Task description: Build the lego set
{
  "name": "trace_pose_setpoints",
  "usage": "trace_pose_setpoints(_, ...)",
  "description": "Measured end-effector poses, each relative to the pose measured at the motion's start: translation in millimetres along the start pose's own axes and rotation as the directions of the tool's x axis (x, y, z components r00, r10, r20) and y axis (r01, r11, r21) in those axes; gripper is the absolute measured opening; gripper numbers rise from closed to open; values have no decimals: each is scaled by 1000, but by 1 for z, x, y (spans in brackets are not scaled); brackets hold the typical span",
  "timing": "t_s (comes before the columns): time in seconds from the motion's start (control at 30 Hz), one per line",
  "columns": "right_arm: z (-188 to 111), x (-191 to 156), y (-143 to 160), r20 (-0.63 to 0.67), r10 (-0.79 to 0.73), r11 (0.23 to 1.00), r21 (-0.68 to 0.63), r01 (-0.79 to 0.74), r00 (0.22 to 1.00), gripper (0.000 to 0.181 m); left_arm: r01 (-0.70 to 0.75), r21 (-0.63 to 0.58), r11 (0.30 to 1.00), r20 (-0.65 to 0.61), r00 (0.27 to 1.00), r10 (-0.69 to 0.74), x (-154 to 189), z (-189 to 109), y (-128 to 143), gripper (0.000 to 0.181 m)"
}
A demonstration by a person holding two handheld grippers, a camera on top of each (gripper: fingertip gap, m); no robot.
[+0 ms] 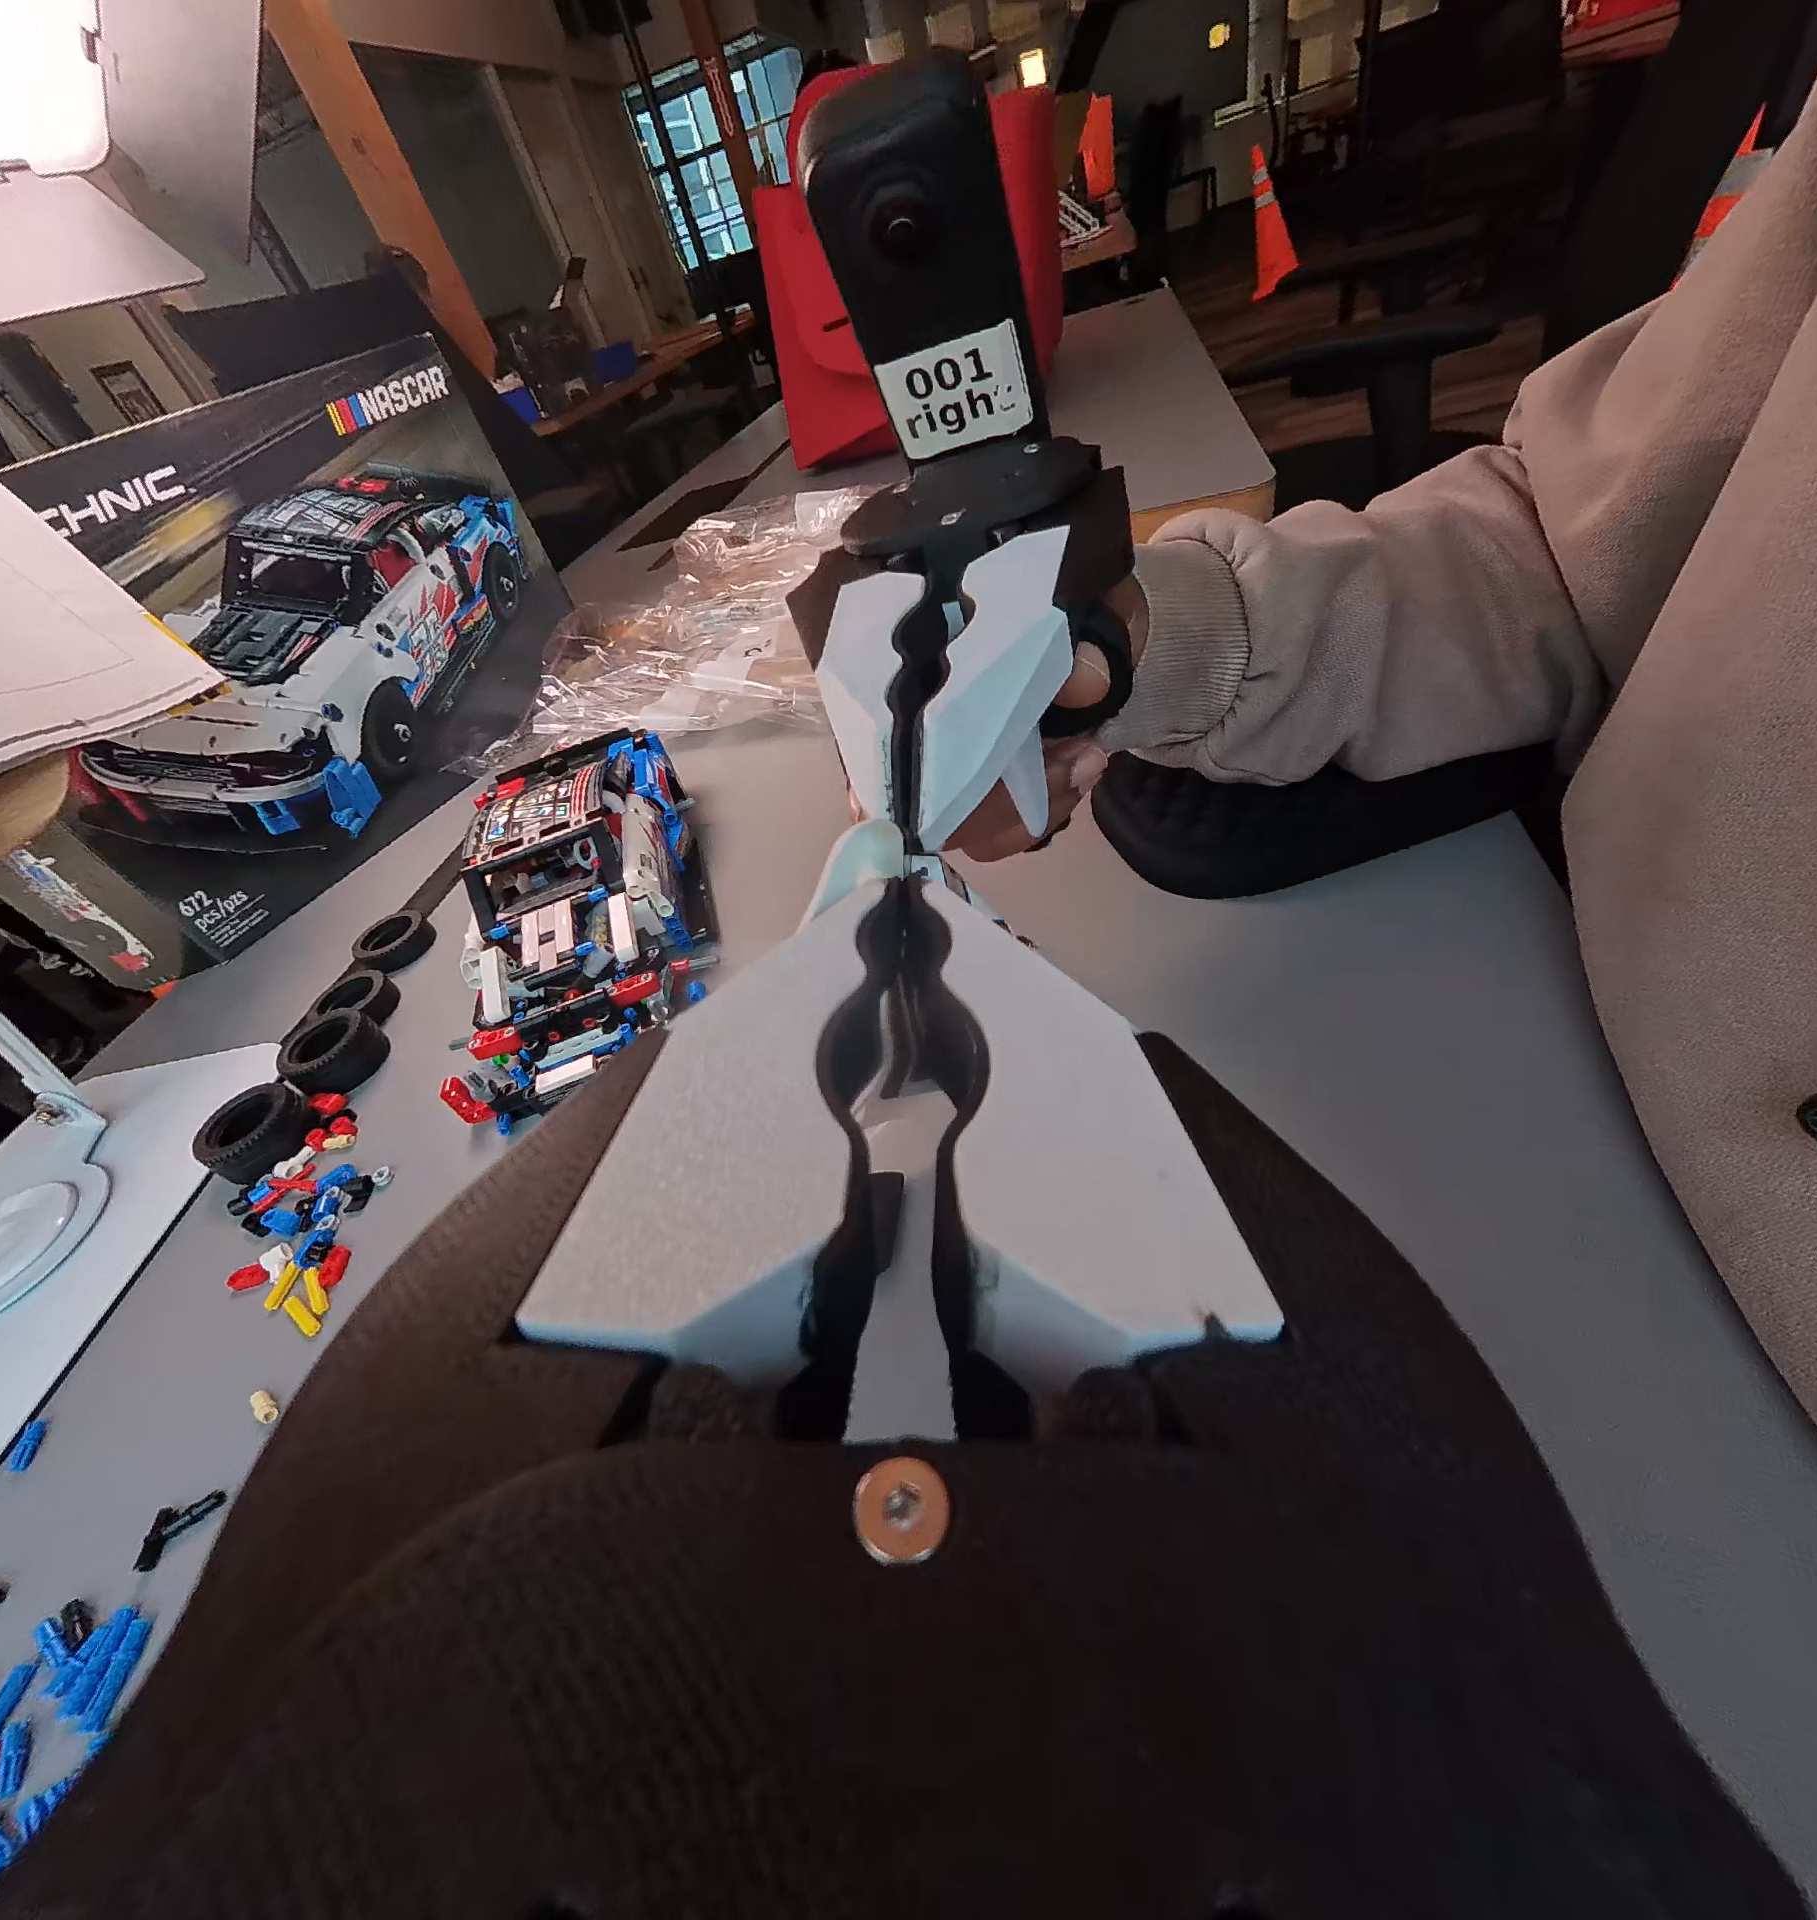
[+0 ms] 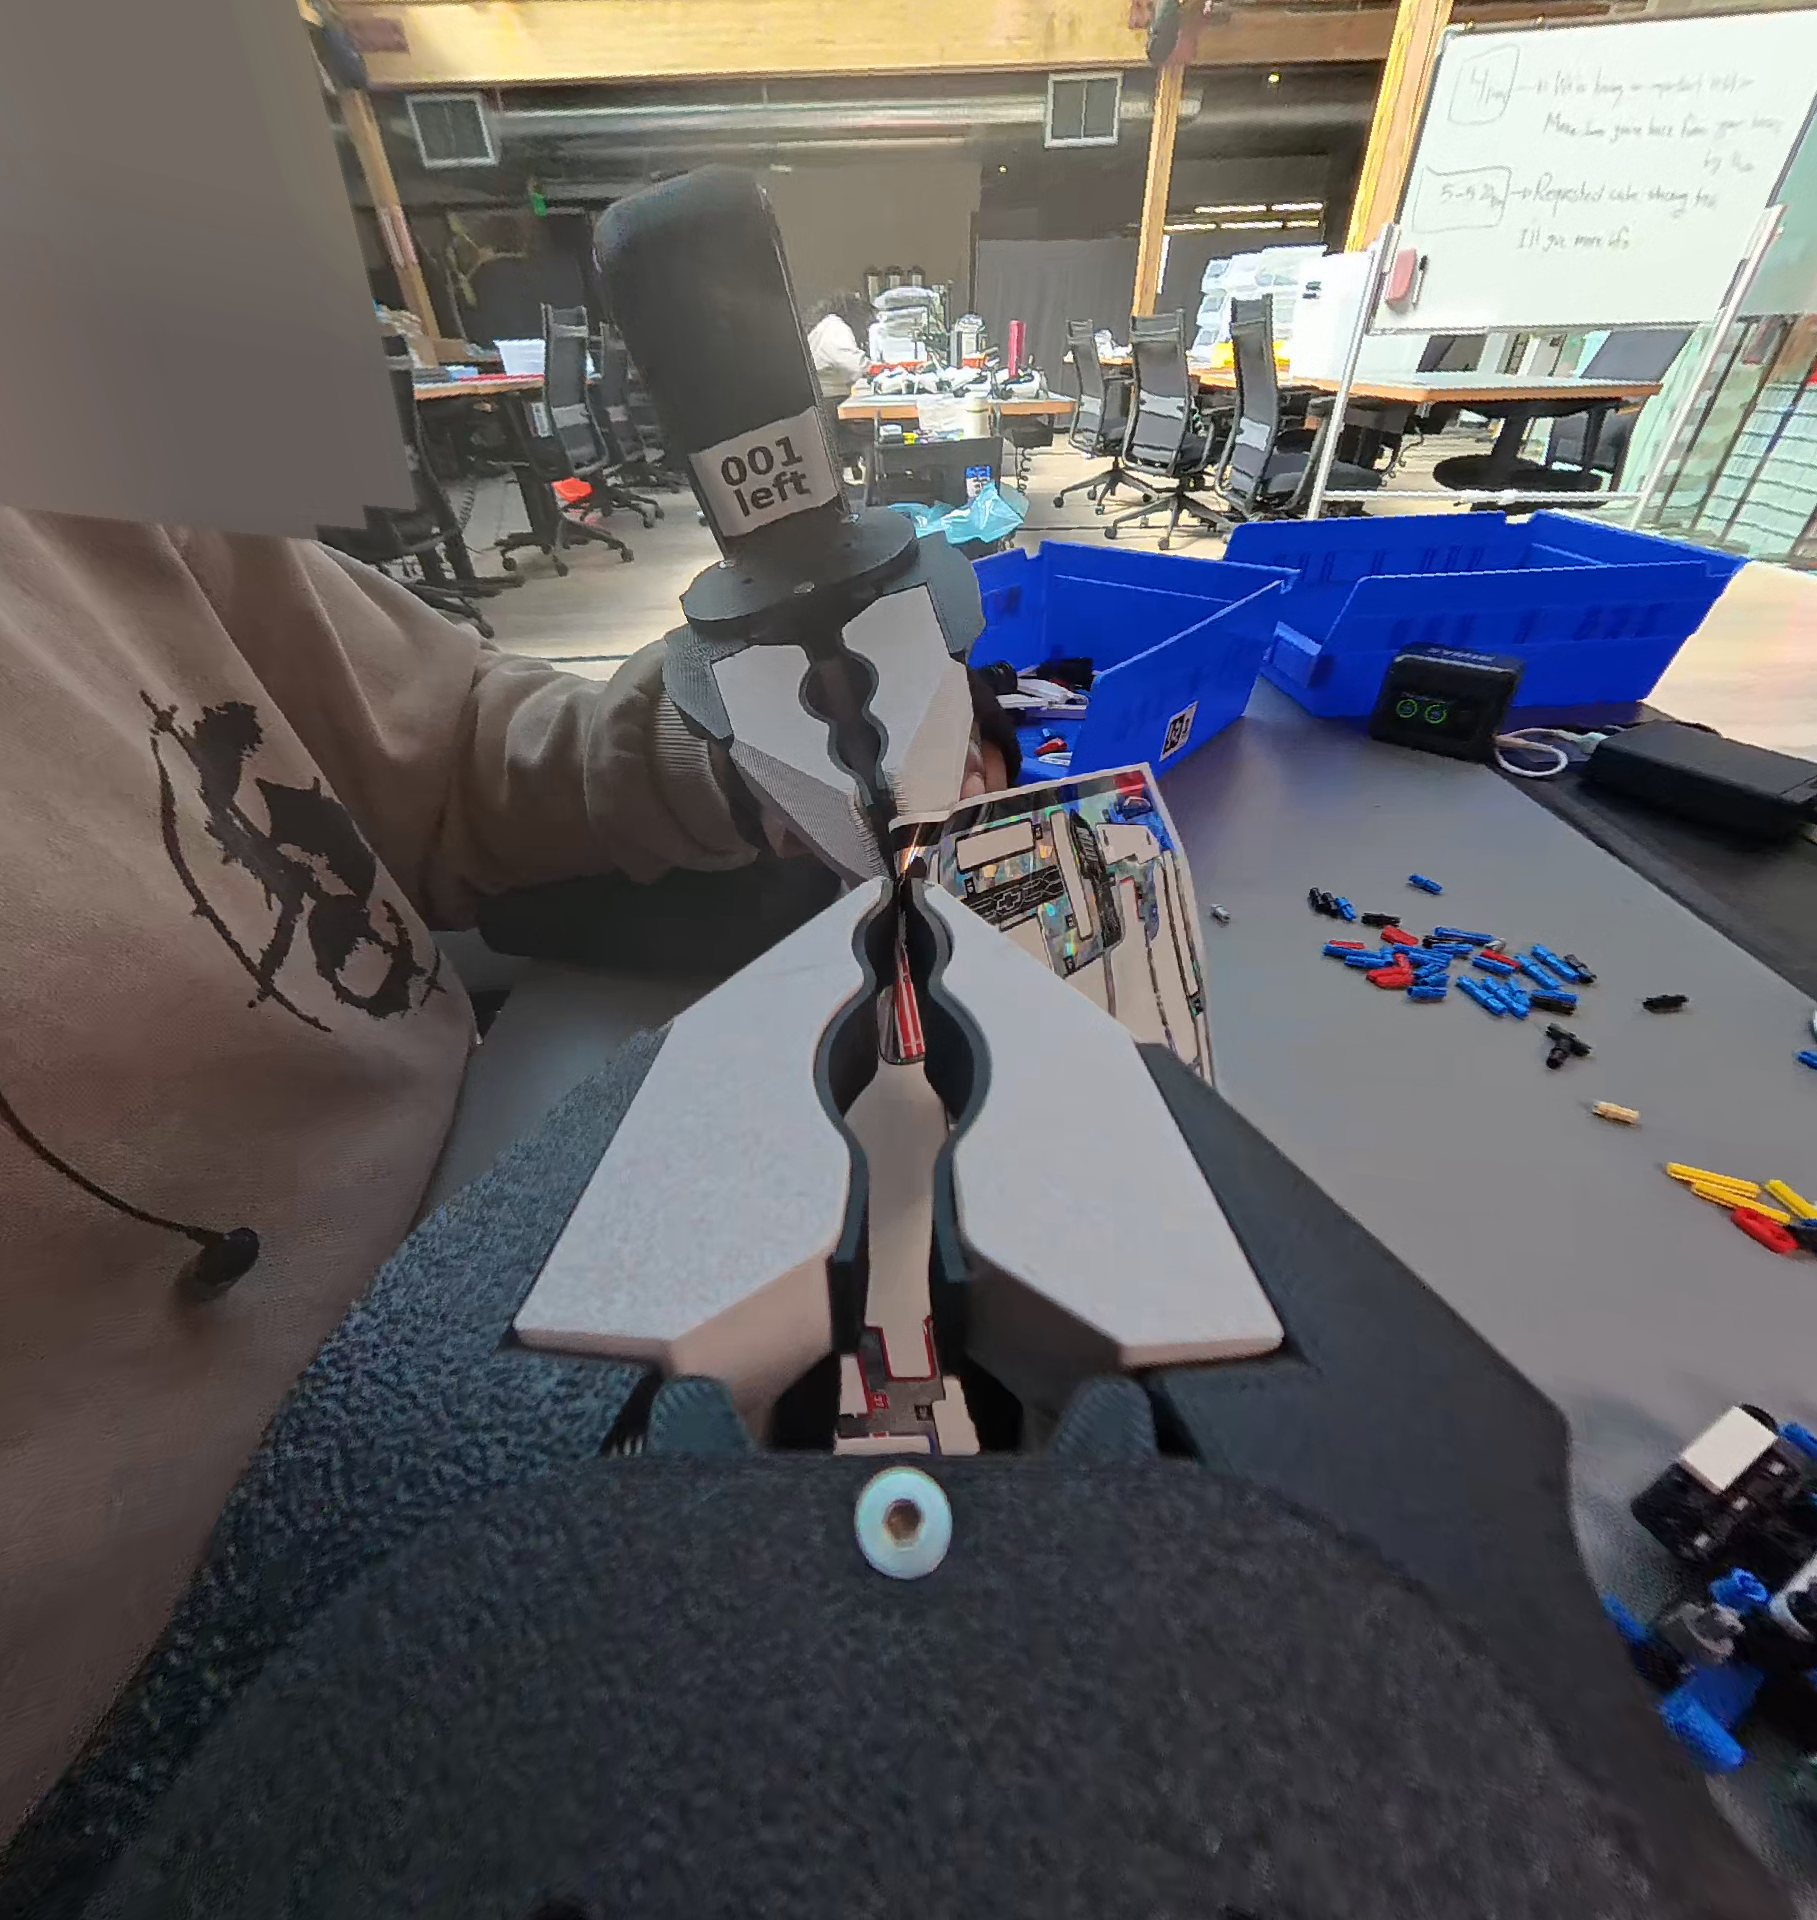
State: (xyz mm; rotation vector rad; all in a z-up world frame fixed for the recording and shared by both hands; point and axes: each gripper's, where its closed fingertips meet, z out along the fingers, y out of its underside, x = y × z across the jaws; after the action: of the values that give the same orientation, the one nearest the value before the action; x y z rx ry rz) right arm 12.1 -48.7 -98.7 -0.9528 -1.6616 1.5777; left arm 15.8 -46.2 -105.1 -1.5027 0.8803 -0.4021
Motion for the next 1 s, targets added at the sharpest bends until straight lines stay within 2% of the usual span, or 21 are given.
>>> trace_pose_setpoints(0.17,-2,-4,1,96,147,988,23,-150,984,0,-25,-1,1000,-13,1000,25,5,1,-1,0)
trace_pose_setpoints(0.4,-5,-12,2,268,362,925,18,-380,893,0,-67,0,998,-45,997,67,15,2,-2,0)
trace_pose_setpoints(0.9,-9,-15,3,317,384,914,5,-407,867,0,-112,-1,994,-69,991,111,22,2,-3,0)
trace_pose_setpoints(1.0,-14,-8,-2,303,404,900,37,-434,863,0,-115,1,993,-76,990,115,24,1,-3,0)
